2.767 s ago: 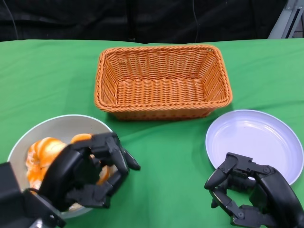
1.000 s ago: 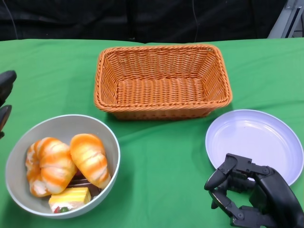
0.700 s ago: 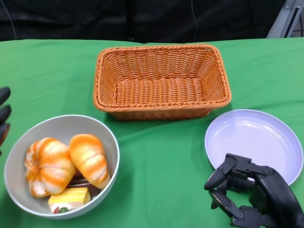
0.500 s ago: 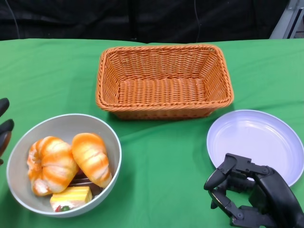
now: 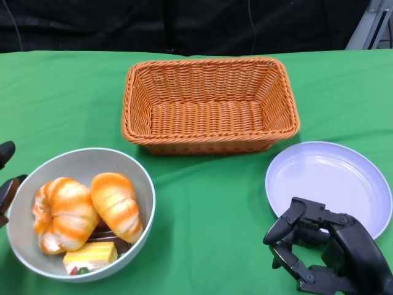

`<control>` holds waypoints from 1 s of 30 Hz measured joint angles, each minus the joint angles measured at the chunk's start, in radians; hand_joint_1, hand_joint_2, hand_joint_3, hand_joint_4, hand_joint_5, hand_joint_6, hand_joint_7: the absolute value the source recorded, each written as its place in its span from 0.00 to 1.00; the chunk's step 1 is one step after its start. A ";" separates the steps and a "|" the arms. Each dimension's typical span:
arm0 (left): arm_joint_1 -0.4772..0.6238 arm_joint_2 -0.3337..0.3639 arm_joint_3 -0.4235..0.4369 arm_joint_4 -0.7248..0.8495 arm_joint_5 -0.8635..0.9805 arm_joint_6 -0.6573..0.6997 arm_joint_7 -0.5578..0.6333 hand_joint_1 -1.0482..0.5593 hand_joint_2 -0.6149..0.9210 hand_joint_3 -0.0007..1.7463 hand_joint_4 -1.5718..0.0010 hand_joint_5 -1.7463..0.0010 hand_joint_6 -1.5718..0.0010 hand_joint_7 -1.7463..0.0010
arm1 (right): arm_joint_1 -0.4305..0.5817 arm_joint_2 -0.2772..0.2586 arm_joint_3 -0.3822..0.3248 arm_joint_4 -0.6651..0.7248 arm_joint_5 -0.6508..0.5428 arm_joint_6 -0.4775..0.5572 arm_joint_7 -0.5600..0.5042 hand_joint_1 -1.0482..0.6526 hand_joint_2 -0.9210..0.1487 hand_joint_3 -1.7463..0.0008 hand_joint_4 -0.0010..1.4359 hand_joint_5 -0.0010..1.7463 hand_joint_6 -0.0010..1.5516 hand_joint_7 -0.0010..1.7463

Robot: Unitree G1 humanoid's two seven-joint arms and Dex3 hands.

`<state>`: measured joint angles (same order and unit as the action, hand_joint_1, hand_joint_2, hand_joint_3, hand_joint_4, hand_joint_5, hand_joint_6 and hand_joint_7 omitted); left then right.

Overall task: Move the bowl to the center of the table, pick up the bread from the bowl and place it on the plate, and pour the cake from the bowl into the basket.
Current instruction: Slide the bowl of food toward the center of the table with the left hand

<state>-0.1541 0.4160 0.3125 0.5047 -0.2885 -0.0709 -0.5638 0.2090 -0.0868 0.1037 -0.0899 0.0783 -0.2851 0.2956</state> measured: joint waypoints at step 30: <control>0.131 0.029 -0.017 -0.490 -0.093 0.537 -0.001 0.21 1.00 0.33 0.99 1.00 1.00 1.00 | 0.000 0.001 0.000 0.000 0.001 -0.002 0.000 0.49 0.28 0.54 0.49 0.87 0.47 0.68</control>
<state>-0.0232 0.4453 0.2958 0.0143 -0.3810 0.4663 -0.5646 0.2091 -0.0860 0.1036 -0.0900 0.0796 -0.2870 0.2953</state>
